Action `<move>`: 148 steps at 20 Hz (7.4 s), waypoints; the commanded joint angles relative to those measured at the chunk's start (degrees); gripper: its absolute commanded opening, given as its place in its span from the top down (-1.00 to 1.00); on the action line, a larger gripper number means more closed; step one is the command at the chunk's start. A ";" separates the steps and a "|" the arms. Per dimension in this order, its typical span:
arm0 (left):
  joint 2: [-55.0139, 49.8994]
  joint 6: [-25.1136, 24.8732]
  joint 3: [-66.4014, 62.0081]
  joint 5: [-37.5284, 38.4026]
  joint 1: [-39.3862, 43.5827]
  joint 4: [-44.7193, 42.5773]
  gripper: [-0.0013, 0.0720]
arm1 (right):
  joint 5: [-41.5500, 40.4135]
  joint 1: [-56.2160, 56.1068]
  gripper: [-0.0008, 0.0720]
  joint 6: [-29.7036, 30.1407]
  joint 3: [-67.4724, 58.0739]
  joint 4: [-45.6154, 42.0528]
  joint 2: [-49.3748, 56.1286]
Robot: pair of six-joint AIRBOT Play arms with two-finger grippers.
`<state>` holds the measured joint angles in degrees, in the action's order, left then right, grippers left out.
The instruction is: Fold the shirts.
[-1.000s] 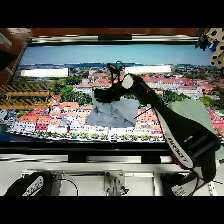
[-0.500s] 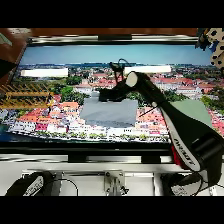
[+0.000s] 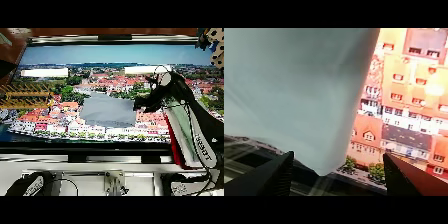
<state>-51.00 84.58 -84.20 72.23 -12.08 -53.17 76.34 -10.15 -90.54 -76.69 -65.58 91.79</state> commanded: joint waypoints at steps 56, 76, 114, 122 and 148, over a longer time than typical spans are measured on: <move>0.28 -4.39 0.00 3.50 -0.04 0.04 0.89 | 5.55 38.36 0.78 4.33 -25.64 6.23 -19.93; 0.31 -3.30 0.00 5.18 -0.02 0.26 0.89 | 12.96 38.38 0.78 9.68 -25.64 -0.24 -21.94; 0.55 -5.97 0.00 4.13 0.09 0.68 0.89 | 30.71 39.39 0.78 -3.87 20.63 -38.40 -44.15; 0.24 -6.60 0.00 3.23 0.09 0.66 0.89 | 30.67 39.36 -0.73 -6.14 16.28 -15.12 -45.83; -29.70 9.16 -0.72 18.93 31.67 -39.85 -0.98 | 9.01 -3.52 -0.95 -3.72 -9.31 -16.50 -11.67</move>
<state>-78.37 92.25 -84.82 88.66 18.79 -90.00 83.74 -10.83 -93.60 -85.93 -79.55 76.25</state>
